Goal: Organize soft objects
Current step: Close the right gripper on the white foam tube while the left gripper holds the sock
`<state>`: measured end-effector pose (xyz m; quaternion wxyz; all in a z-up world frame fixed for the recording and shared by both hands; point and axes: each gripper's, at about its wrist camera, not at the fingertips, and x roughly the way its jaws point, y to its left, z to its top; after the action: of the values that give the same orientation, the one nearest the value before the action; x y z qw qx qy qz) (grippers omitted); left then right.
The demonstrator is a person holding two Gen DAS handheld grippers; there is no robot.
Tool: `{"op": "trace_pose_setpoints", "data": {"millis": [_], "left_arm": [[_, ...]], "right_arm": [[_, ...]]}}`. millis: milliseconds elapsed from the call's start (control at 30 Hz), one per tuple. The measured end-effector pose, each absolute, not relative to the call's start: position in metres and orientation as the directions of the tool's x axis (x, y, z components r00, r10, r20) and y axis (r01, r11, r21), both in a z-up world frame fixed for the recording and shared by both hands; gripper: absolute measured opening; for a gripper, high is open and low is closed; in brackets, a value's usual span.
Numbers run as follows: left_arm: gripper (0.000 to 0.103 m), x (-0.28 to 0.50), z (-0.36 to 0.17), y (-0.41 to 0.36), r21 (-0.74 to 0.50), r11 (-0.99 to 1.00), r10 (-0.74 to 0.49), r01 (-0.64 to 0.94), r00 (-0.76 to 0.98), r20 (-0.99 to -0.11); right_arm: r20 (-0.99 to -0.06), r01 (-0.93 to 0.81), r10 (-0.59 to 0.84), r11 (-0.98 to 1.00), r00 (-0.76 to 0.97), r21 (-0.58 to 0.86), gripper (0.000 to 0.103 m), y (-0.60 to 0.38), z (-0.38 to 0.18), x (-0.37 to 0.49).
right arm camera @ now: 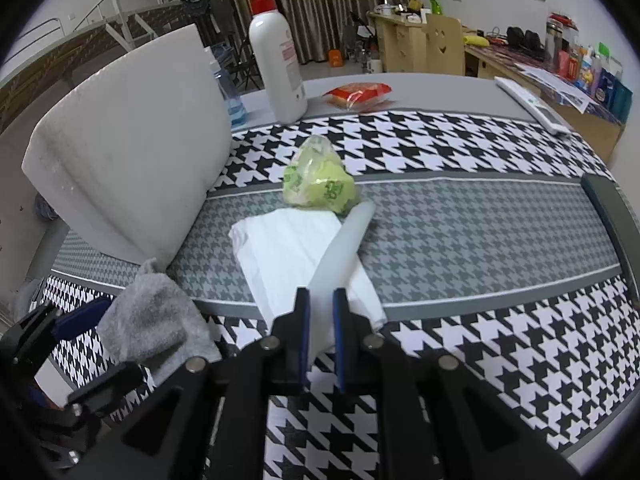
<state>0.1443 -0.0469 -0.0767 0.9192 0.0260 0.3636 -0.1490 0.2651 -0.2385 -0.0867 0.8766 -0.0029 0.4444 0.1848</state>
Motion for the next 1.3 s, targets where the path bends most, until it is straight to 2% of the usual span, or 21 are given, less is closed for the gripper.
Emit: {"op": "trace_pose_setpoints", "data": {"millis": [133, 200, 233, 267, 367, 433, 467, 867, 933, 1000, 1200, 1300], "left_arm": [[0.059, 0.151, -0.084, -0.051, -0.046, 0.952, -0.246, 0.301, 0.672, -0.698], [0.047, 0.155, -0.089, -0.054, -0.040, 0.953, -0.236, 0.300, 0.654, -0.719], [0.038, 0.157, -0.093, -0.056, -0.036, 0.953, -0.229, 0.300, 0.641, -0.732], [0.030, 0.159, -0.096, -0.057, -0.035, 0.954, -0.224, 0.299, 0.629, -0.745], [0.020, 0.159, -0.100, -0.058, -0.015, 0.958, -0.202, 0.288, 0.635, -0.745], [0.008, 0.160, -0.101, -0.057, -0.021, 0.958, -0.205, 0.285, 0.634, -0.746], [0.006, 0.161, -0.101, -0.056, -0.025, 0.959, -0.205, 0.281, 0.633, -0.747], [0.006, 0.147, -0.081, -0.045, -0.057, 0.959, -0.240, 0.278, 0.688, -0.685], [0.006, 0.145, -0.080, -0.043, -0.061, 0.960, -0.241, 0.274, 0.690, -0.683], [0.006, 0.144, -0.080, -0.042, -0.063, 0.960, -0.242, 0.274, 0.692, -0.680], [0.006, 0.137, -0.076, -0.040, -0.056, 0.960, -0.239, 0.273, 0.700, -0.674], [0.006, 0.135, -0.071, -0.040, -0.054, 0.960, -0.240, 0.274, 0.709, -0.663]], "right_arm": [[-0.786, -0.318, 0.307, 0.936, 0.537, 0.149, 0.018, -0.241, -0.087, 0.265], [-0.784, -0.316, 0.313, 0.936, 0.537, 0.157, 0.023, -0.243, -0.087, 0.265], [-0.784, -0.316, 0.313, 0.936, 0.536, 0.157, 0.025, -0.243, -0.087, 0.265], [-0.784, -0.316, 0.312, 0.936, 0.537, 0.157, 0.030, -0.243, -0.087, 0.265], [-0.778, -0.322, 0.319, 0.933, 0.542, 0.159, 0.043, -0.242, -0.086, 0.264], [-0.778, -0.328, 0.321, 0.931, 0.539, 0.157, 0.044, -0.240, -0.086, 0.263], [-0.779, -0.331, 0.322, 0.931, 0.537, 0.156, 0.044, -0.238, -0.087, 0.263], [-0.812, -0.316, 0.262, 0.943, 0.521, 0.102, 0.044, -0.228, -0.094, 0.269], [-0.817, -0.314, 0.255, 0.945, 0.518, 0.096, 0.038, -0.226, -0.094, 0.270], [-0.821, -0.307, 0.251, 0.947, 0.513, 0.097, 0.027, -0.228, -0.094, 0.272], [-0.812, -0.309, 0.290, 0.940, 0.506, 0.144, 0.018, -0.235, -0.090, 0.271], [-0.791, -0.316, 0.313, 0.935, 0.526, 0.159, 0.018, -0.239, -0.082, 0.266]]}}
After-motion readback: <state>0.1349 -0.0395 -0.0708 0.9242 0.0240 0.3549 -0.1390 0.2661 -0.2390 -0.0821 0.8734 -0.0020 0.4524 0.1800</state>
